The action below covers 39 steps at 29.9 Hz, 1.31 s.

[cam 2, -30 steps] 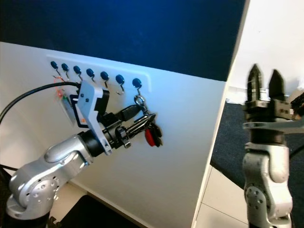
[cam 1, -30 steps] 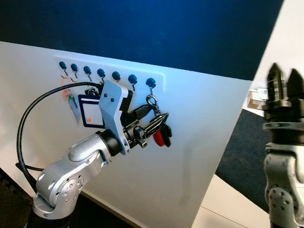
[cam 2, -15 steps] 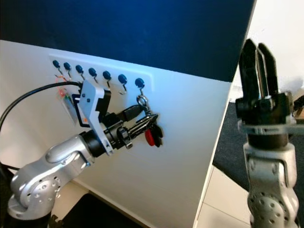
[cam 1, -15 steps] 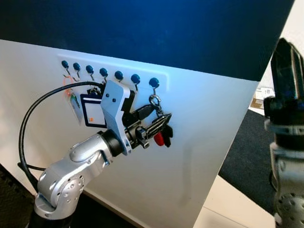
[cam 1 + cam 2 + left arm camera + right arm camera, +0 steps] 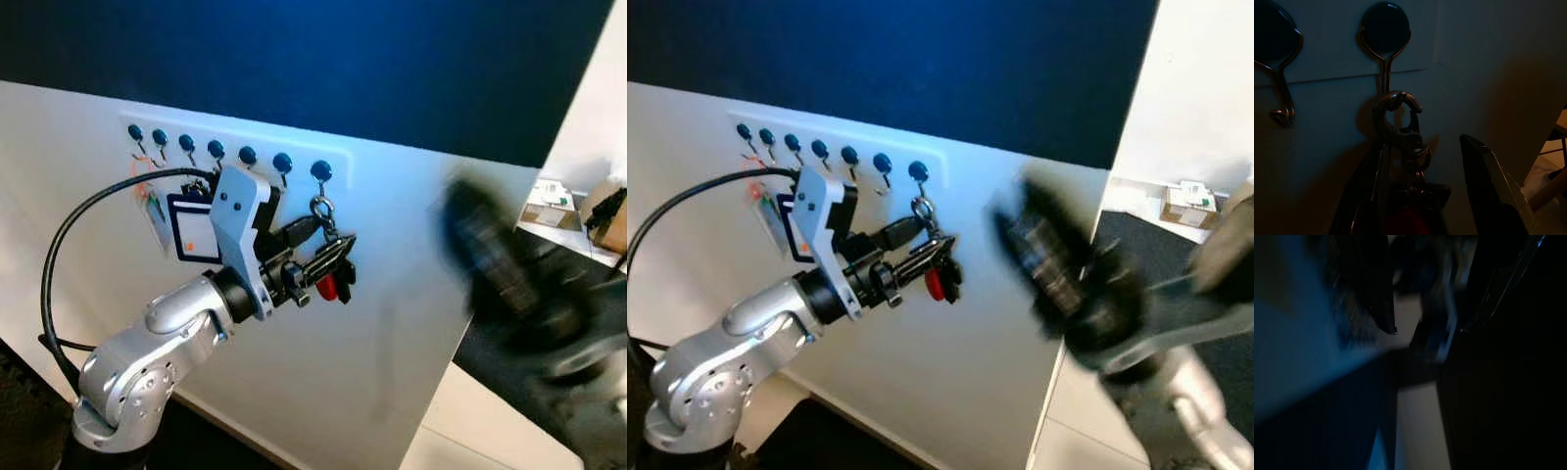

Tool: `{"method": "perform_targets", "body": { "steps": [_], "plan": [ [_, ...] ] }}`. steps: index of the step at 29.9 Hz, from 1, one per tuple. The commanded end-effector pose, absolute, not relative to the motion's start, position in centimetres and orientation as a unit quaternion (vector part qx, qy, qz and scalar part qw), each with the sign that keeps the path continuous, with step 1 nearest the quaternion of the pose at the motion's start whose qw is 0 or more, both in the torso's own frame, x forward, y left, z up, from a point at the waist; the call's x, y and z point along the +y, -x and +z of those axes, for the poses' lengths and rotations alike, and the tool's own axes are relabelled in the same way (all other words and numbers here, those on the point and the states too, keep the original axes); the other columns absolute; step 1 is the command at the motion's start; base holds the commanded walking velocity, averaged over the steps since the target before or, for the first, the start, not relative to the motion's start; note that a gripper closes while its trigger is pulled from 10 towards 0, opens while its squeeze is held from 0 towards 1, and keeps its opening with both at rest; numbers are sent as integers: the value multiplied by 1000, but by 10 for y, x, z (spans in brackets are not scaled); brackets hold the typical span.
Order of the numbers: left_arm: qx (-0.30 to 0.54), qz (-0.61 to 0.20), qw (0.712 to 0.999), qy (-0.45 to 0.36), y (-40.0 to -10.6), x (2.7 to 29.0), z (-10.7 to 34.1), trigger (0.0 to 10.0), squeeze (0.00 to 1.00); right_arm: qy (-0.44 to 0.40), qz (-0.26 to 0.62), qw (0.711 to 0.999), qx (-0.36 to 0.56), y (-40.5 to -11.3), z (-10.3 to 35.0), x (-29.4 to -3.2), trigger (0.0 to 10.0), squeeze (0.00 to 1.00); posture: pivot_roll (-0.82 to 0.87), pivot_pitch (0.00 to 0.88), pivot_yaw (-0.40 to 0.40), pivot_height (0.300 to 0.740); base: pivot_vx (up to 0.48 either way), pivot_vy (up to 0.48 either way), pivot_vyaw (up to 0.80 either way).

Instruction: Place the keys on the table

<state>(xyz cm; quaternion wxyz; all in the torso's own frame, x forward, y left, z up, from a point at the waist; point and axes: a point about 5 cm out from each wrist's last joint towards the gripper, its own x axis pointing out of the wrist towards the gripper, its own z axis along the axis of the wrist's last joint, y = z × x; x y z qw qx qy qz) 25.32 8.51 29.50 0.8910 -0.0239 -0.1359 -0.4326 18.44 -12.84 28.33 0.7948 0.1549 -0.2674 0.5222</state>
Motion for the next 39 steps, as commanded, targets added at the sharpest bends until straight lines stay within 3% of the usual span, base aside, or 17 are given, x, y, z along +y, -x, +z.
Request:
{"method": "perform_targets", "body": {
  "steps": [1, 4, 8, 12, 13, 17, 26, 39],
  "plan": [
    [-123, -424, 897, 25, -257, 85, 292, 10000, 0, -128, 536, 799, -241, -183, 273, -123, 10000, 0, 50, 133, 98, 740, 0, 0, 0],
    [-122, -424, 897, 25, -257, 85, 292, 10000, 0, -100, 518, 830, -182, -190, 244, -121, 10000, 0, 51, 134, 94, 740, 0, 0, 0],
    [-122, -417, 900, 26, -257, 86, 291, 10000, 0, -112, 408, 901, -100, -202, 182, -130, 10000, 0, 51, 137, 87, 740, 0, 0, 0],
    [-122, -414, 902, 26, -257, 87, 291, 10000, 0, -133, 343, 926, -90, -204, 164, -136, 10000, 0, 53, 140, 86, 740, 0, 0, 0],
    [-123, -412, 903, 27, -257, 88, 292, 10000, 0, -149, 291, 941, -88, -205, 154, -141, 10000, 0, 56, 142, 88, 740, 0, 0, 0],
    [-124, -408, 904, 27, -258, 89, 293, 10000, 0, -161, 268, 946, -88, -205, 151, -142, 10000, 0, 56, 143, 89, 740, 0, 0, 0],
    [-124, -369, 921, 25, -263, 100, 292, 10000, 0, -205, 350, 910, -88, -188, 154, -123, 10000, 0, 61, 137, 85, 740, 0, 0, 0],
    [-133, -322, 937, 13, -268, 108, 294, 10000, 0, -205, 358, 908, -73, -187, 146, -119, 10000, 0, 68, 135, 81, 740, 0, 0, 0]
  ]
}}
